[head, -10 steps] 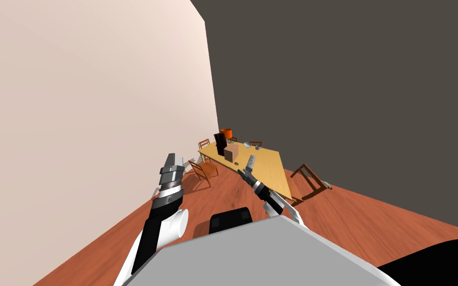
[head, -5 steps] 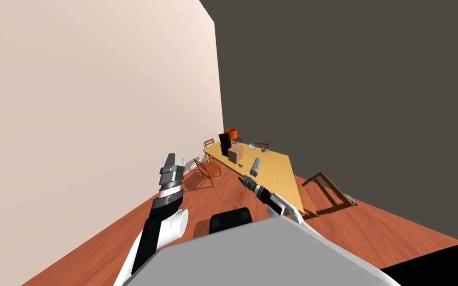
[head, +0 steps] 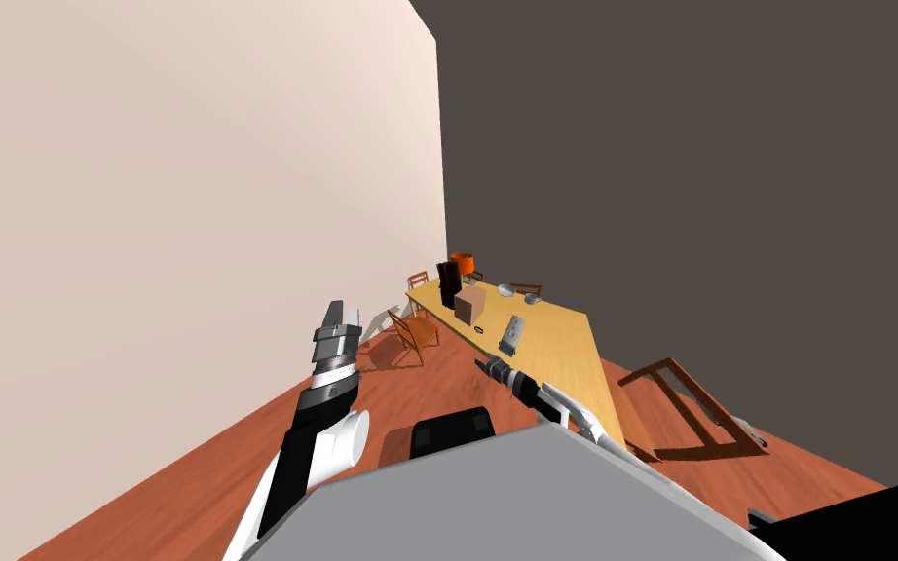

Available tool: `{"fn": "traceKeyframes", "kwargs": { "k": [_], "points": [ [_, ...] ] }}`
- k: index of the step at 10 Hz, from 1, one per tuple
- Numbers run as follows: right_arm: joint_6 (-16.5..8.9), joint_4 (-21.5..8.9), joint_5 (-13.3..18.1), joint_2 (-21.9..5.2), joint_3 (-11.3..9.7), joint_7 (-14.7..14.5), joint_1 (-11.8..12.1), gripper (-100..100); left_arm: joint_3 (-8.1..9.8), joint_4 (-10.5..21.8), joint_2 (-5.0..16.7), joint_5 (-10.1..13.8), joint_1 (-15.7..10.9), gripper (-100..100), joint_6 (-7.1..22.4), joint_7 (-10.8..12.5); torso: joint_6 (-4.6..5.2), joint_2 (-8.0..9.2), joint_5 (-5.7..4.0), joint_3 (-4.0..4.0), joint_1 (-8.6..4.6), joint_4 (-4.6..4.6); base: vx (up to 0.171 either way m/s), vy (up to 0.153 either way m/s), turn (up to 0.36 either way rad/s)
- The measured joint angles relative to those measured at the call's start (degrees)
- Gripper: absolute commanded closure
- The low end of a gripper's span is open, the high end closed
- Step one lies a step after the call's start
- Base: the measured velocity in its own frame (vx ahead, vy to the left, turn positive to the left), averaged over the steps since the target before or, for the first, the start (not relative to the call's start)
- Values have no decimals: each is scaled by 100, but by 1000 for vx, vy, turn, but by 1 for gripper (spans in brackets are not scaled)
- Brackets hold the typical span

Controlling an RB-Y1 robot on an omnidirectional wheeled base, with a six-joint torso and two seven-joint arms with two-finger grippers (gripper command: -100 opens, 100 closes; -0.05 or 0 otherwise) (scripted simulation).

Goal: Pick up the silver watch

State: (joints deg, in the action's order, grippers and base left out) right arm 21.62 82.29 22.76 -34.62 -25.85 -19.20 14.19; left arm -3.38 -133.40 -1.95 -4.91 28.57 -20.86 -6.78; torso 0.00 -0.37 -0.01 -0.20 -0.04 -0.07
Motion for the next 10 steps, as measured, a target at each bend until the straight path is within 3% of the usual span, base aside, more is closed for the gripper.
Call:
{"fn": "traceKeyframes", "kwargs": {
  "k": [4, 6, 8, 9, 10],
  "points": [
    [-285, -519, 195, -471, -360, -83, -104, -100, 0, 0, 0, 0, 0, 0, 0, 0, -1, -20, 0, -11, 0, -4, 107, -24, 185],
    [-200, -932, 228, -669, -399, -141, -164, -100, 0, 0, 0, 0, 1, 0, 0, 0, 3, -8, 0, -5, -2, -2, 101, -20, 245],
    [-399, -1157, 288, -1047, -663, -74, -332, -100, 1, 0, 0, 0, 1, 0, 0, 0, 1, -27, 0, -16, -6, -5, 159, -48, 283],
    [-342, -1507, 321, -1115, -688, -141, -378, -100, 1, 0, 0, 0, 1, 0, 0, 0, 2, -33, -2, -20, -6, -8, 164, -37, 205],
    [-335, -1583, 328, -1336, -745, -159, -354, -100, 1, -1, 0, 0, 2, 0, 0, 0, 4, -34, 1, -20, -2, -8, 156, -36, 258]
  ]
}}
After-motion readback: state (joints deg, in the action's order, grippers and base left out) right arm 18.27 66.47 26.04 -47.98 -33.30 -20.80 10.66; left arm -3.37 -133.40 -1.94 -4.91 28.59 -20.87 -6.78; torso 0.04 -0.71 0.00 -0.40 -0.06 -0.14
